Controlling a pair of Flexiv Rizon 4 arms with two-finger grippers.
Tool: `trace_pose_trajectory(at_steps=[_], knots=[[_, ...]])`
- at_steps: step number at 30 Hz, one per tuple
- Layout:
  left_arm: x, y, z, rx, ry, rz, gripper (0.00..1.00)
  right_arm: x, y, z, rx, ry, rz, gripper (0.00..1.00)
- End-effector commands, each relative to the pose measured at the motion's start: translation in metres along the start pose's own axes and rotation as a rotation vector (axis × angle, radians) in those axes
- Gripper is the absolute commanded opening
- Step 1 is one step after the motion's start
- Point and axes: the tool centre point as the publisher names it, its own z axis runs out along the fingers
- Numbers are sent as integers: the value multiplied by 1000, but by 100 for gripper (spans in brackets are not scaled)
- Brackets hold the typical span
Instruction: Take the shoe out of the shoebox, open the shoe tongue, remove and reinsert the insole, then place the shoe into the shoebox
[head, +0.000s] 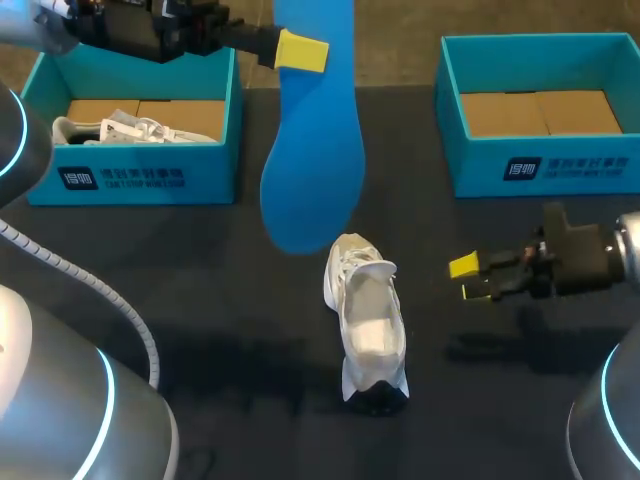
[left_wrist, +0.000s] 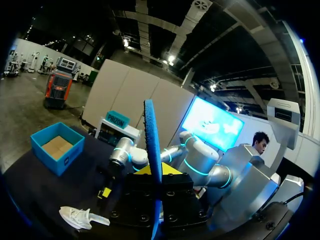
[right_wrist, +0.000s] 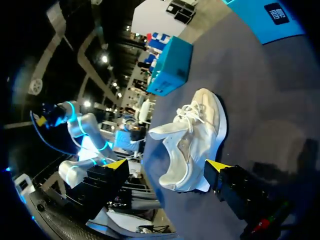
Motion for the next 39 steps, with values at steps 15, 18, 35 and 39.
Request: trace_pose_trajectory(at_steps=[15,18,35,39], knots=[[-1,0,1,0,-1,0,0,19,19,-25,57,139,47,100],[-7,2,0,13,-16,36,0,19,19,-25,57,139,47,100],[-57,1,-22,46,-93,497,0,19,19,-25,57,139,47,100],[-70,2,-26,46,-84,572,0,19,19,-25,57,139,47,100]])
